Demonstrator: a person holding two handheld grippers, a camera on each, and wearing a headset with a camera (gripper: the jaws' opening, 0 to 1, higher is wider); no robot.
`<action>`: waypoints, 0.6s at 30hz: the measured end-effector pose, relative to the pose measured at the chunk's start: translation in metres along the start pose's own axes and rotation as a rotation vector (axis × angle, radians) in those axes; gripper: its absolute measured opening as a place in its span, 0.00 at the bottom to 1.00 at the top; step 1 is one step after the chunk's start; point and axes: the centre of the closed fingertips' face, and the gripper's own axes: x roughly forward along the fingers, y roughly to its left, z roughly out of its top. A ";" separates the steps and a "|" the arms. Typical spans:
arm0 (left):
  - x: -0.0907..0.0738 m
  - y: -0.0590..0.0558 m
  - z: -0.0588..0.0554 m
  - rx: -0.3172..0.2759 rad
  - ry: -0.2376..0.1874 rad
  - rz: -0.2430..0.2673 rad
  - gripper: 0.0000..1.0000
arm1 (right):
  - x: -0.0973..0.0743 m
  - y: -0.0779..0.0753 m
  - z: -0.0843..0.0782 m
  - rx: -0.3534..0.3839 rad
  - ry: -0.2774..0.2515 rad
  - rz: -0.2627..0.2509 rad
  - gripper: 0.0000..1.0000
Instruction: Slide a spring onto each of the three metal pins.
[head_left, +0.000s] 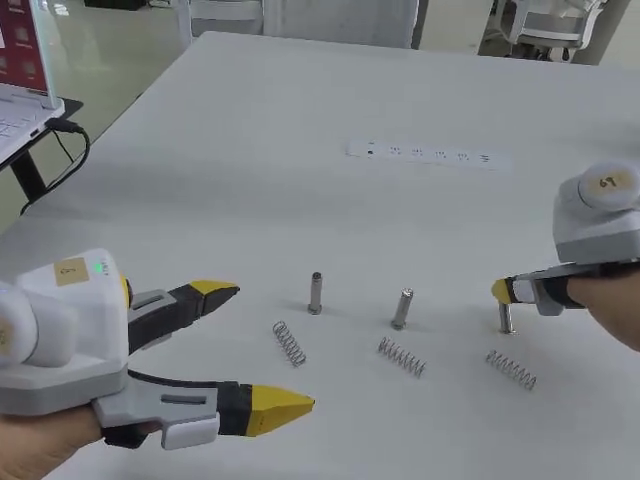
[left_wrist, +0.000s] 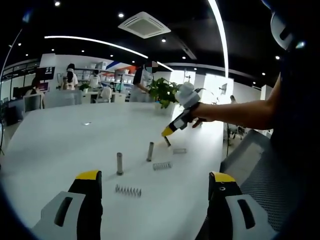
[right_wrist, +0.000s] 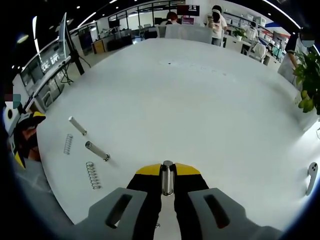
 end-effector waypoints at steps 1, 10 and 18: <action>0.000 0.000 0.000 0.001 0.000 0.000 0.85 | -0.001 0.000 0.000 -0.001 -0.004 -0.001 0.05; 0.002 -0.004 0.002 0.007 0.001 -0.008 0.85 | -0.009 0.001 -0.004 -0.006 -0.030 -0.004 0.05; 0.003 -0.006 0.003 0.013 0.003 -0.016 0.84 | -0.015 0.002 -0.008 -0.004 -0.044 -0.002 0.05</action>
